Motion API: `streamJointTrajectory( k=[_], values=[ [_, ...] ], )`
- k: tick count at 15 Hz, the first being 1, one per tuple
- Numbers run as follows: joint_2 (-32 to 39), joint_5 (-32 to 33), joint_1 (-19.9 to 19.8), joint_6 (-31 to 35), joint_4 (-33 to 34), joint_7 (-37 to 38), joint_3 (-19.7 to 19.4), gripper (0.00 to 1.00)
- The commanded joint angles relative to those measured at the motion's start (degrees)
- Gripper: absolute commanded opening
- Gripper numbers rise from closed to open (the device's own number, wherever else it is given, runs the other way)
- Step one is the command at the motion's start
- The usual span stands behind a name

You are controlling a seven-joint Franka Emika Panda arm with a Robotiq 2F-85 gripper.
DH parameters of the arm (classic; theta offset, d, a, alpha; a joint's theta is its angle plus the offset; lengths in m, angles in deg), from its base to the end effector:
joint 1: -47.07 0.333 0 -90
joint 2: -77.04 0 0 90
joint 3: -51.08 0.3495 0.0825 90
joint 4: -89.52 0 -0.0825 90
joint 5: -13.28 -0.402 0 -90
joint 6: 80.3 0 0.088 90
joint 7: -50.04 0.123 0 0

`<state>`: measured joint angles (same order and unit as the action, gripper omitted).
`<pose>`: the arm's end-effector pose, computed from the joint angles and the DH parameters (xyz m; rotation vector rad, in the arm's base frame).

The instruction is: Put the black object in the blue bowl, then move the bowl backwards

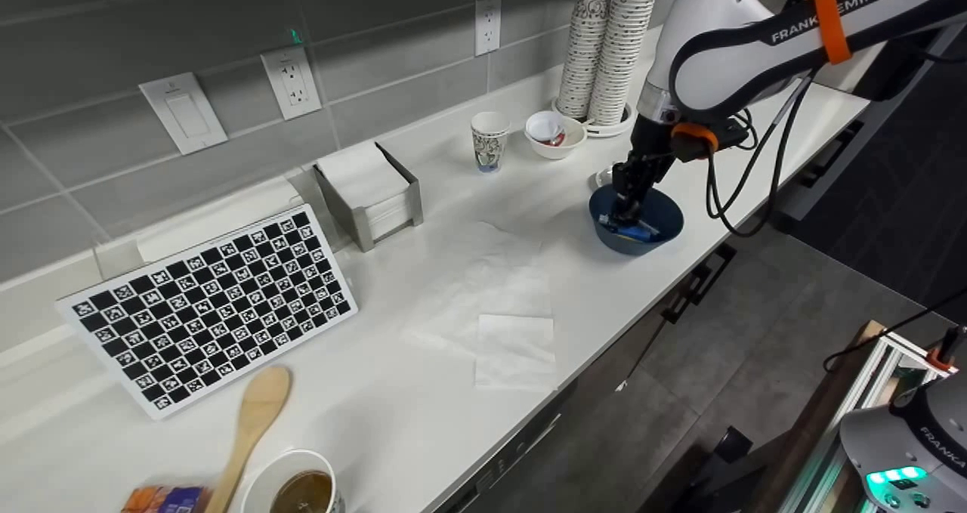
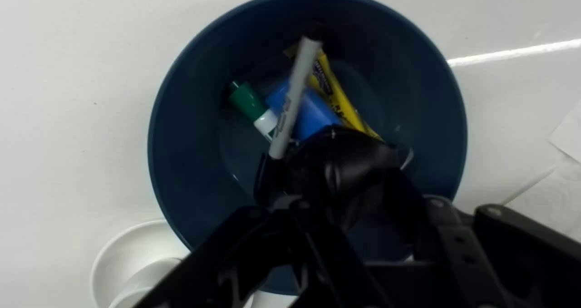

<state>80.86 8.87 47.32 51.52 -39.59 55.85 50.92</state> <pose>0.5418 0.0034 0.3382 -3.0769 0.2339 0.0343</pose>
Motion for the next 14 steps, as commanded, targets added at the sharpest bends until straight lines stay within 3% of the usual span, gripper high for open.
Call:
streamJointTrajectory(
  k=[1, 5, 7, 14],
  values=[
    [-1.36, -3.7, -1.36, -3.24, 1.26, -7.49, -0.45, 0.72],
    [-3.71, -7.32, -3.61, -6.62, 1.17, -15.76, -2.53, 0.98],
    [-3.19, -8.16, -5.19, -8.0, 1.45, -19.53, -4.33, 1.0],
    [3.25, -22.02, -9.32, -13.2, 3.16, -29.6, -7.32, 1.0]
  ],
)
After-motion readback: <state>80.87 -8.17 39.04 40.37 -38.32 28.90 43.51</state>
